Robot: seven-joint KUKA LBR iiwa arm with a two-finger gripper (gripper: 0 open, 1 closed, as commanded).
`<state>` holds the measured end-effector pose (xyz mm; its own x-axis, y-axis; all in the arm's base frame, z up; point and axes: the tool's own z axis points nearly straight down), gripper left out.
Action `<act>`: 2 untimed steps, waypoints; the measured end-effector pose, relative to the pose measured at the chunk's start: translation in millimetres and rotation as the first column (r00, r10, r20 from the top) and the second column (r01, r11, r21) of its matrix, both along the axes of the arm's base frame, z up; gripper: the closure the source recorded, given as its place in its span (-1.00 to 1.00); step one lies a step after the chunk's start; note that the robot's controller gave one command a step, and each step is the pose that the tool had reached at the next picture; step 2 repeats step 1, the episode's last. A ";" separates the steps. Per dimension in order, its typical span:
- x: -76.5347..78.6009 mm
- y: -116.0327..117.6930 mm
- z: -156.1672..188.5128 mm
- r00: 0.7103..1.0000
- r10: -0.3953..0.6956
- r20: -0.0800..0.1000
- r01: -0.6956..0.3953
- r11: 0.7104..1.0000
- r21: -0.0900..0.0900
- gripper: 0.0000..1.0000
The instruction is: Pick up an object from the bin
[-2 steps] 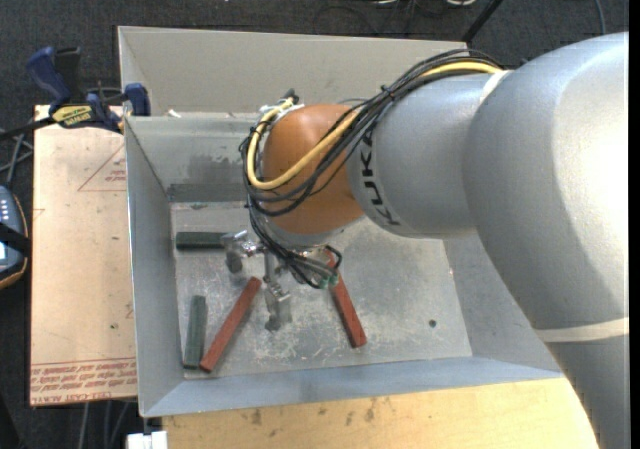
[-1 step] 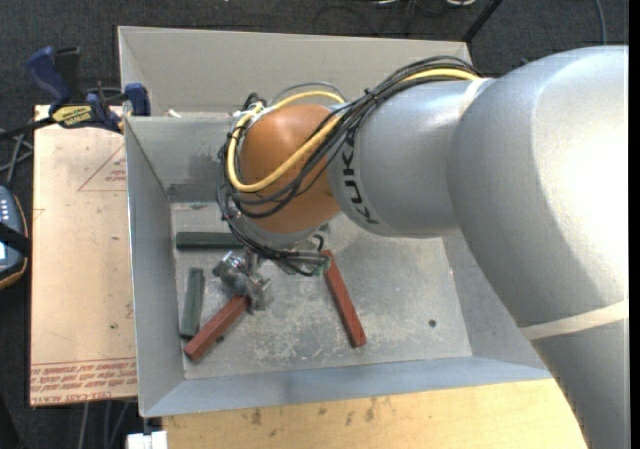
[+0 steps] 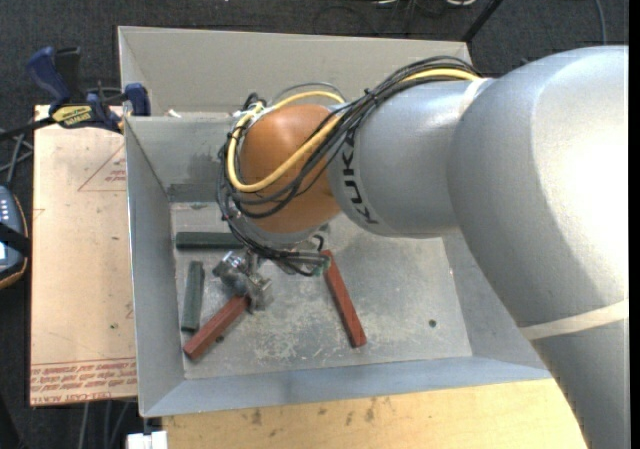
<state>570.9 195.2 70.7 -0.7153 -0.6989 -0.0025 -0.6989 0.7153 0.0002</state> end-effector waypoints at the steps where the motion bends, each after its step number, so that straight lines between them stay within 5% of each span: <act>1: -30.6 4.3 133.1 0.998 -0.057 0.002 0.057 0.998 0.001 1.00; 2: -30.6 4.3 133.1 0.998 -0.057 0.002 0.057 0.998 0.001 1.00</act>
Offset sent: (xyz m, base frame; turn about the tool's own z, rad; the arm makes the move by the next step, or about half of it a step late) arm 0.0000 0.0000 0.0000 0.0000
